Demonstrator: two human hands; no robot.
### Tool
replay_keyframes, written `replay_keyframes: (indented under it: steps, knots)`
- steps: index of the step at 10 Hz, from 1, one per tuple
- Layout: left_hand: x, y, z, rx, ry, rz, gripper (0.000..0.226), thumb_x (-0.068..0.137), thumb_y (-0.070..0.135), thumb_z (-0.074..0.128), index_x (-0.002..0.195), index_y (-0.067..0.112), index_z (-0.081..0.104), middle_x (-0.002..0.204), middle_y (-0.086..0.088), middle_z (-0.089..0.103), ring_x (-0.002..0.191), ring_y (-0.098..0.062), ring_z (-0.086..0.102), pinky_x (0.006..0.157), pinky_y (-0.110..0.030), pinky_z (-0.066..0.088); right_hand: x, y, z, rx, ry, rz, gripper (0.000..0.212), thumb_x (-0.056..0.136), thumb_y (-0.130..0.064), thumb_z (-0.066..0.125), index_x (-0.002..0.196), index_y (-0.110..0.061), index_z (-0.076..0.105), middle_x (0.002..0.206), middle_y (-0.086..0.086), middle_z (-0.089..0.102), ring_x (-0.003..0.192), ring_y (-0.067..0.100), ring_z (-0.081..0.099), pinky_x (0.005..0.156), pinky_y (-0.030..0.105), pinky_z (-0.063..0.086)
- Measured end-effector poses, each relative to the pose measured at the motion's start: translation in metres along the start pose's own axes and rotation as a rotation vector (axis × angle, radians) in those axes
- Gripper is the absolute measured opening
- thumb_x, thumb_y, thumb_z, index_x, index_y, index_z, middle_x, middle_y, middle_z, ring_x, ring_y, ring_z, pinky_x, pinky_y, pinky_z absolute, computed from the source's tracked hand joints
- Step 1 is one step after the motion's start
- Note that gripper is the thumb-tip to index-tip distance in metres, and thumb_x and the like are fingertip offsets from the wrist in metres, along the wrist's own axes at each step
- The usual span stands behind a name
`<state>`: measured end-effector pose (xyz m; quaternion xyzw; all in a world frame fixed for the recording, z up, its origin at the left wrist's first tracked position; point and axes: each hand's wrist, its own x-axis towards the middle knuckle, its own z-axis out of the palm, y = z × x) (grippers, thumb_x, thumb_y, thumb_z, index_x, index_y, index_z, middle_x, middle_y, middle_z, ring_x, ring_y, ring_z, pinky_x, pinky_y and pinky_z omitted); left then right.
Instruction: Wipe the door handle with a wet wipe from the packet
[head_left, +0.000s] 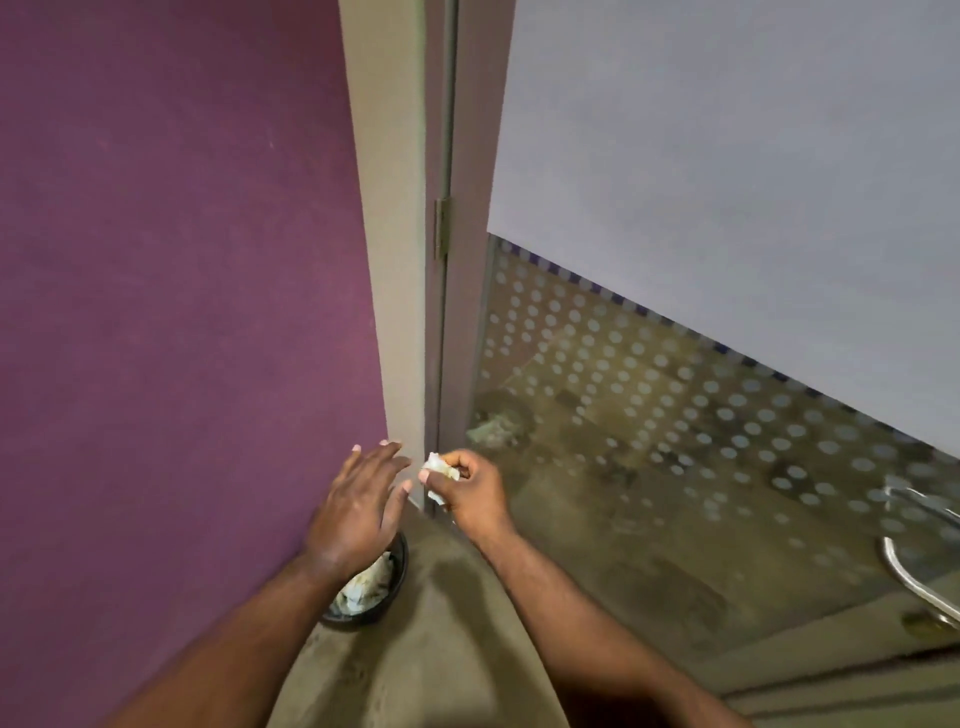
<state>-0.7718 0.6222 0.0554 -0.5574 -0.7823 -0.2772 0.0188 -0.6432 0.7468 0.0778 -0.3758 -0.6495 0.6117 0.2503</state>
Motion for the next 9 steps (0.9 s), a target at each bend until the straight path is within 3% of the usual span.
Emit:
replay_keyframes:
  steps: [1, 2, 3, 4, 5, 6, 7, 8, 9]
  knots:
    - [-0.012, -0.023, 0.003, 0.040, -0.032, -0.061, 0.050, 0.106, 0.041, 0.036, 0.142, 0.014, 0.057, 0.154, -0.006, 0.050, 0.148, -0.020, 0.039, 0.128, -0.028, 0.007, 0.015, 0.019, 0.024, -0.108, -0.051, 0.035, 0.015, 0.080, -0.019, 0.079, 0.073, -0.028, 0.069, 0.073, -0.010, 0.069, 0.066, 0.003, 0.058, 0.066, 0.022, 0.047]
    - [-0.020, -0.050, 0.010, 0.069, -0.051, -0.110, 0.054, 0.106, 0.042, 0.031, 0.148, 0.014, 0.050, 0.159, -0.007, 0.043, 0.151, -0.020, 0.033, 0.128, -0.032, 0.010, 0.034, 0.040, 0.044, -0.237, -0.078, 0.053, 0.010, 0.084, -0.020, 0.073, 0.085, -0.029, 0.074, 0.094, -0.002, 0.068, 0.082, 0.008, 0.063, 0.074, 0.017, 0.045]
    - [-0.027, -0.073, 0.019, 0.098, -0.064, -0.200, 0.057, 0.106, 0.042, 0.028, 0.155, 0.014, 0.040, 0.165, -0.003, 0.030, 0.155, -0.013, 0.018, 0.128, -0.032, 0.007, 0.049, 0.062, 0.057, -0.345, -0.127, 0.075, 0.025, 0.085, -0.011, 0.063, 0.104, -0.019, 0.077, 0.109, 0.002, 0.064, 0.098, 0.014, 0.065, 0.087, 0.015, 0.045]
    - [-0.034, -0.093, 0.033, 0.086, -0.138, -0.295, 0.056, 0.108, 0.034, 0.030, 0.161, 0.015, 0.024, 0.169, 0.000, 0.014, 0.157, -0.011, 0.004, 0.130, -0.037, 0.006, 0.063, 0.085, 0.068, -0.397, -0.150, 0.021, 0.033, 0.080, -0.016, 0.059, 0.110, -0.015, 0.075, 0.108, 0.009, 0.066, 0.097, 0.023, 0.067, 0.091, 0.030, 0.052]
    - [-0.033, -0.107, 0.045, 0.106, -0.179, -0.334, 0.057, 0.106, 0.022, 0.038, 0.160, 0.008, 0.024, 0.168, -0.012, 0.019, 0.158, -0.025, 0.011, 0.127, -0.052, 0.020, 0.071, 0.093, 0.076, -0.437, -0.167, -0.016, 0.036, 0.078, -0.030, 0.059, 0.105, -0.013, 0.074, 0.097, 0.008, 0.074, 0.084, 0.021, 0.066, 0.077, 0.033, 0.053]
    - [-0.042, -0.124, 0.061, 0.125, -0.165, -0.389, 0.059, 0.104, 0.017, 0.043, 0.159, 0.007, 0.025, 0.168, -0.013, 0.022, 0.156, -0.030, 0.018, 0.126, -0.052, 0.022, 0.081, 0.111, 0.089, -0.427, -0.147, 0.018, 0.017, 0.083, -0.036, 0.067, 0.091, -0.022, 0.068, 0.085, 0.005, 0.074, 0.076, 0.021, 0.067, 0.073, 0.039, 0.055]
    - [-0.056, -0.140, 0.075, 0.147, -0.137, -0.414, 0.059, 0.107, 0.022, 0.040, 0.161, 0.006, 0.022, 0.169, -0.011, 0.017, 0.157, -0.029, 0.015, 0.127, -0.045, 0.017, 0.096, 0.138, 0.106, -0.438, -0.136, 0.054, 0.010, 0.082, -0.029, 0.072, 0.087, -0.025, 0.064, 0.084, 0.004, 0.074, 0.078, 0.020, 0.068, 0.073, 0.039, 0.055]
    - [-0.067, -0.156, 0.089, 0.118, -0.095, -0.465, 0.063, 0.106, 0.020, 0.048, 0.161, 0.009, 0.020, 0.170, -0.008, 0.013, 0.157, -0.025, 0.009, 0.126, -0.042, 0.012, 0.108, 0.149, 0.118, -0.448, -0.164, -0.019, 0.011, 0.088, -0.016, 0.069, 0.098, -0.014, 0.073, 0.086, 0.005, 0.072, 0.070, 0.015, 0.063, 0.065, 0.027, 0.048]
    - [-0.074, -0.165, 0.096, 0.104, -0.132, -0.556, 0.066, 0.106, 0.023, 0.046, 0.163, 0.012, 0.014, 0.171, -0.006, 0.007, 0.157, -0.020, -0.001, 0.128, -0.038, 0.004, 0.117, 0.169, 0.125, -0.468, -0.215, 0.074, 0.035, 0.093, -0.013, 0.059, 0.127, -0.020, 0.066, 0.117, 0.005, 0.070, 0.100, 0.018, 0.066, 0.086, 0.026, 0.050]
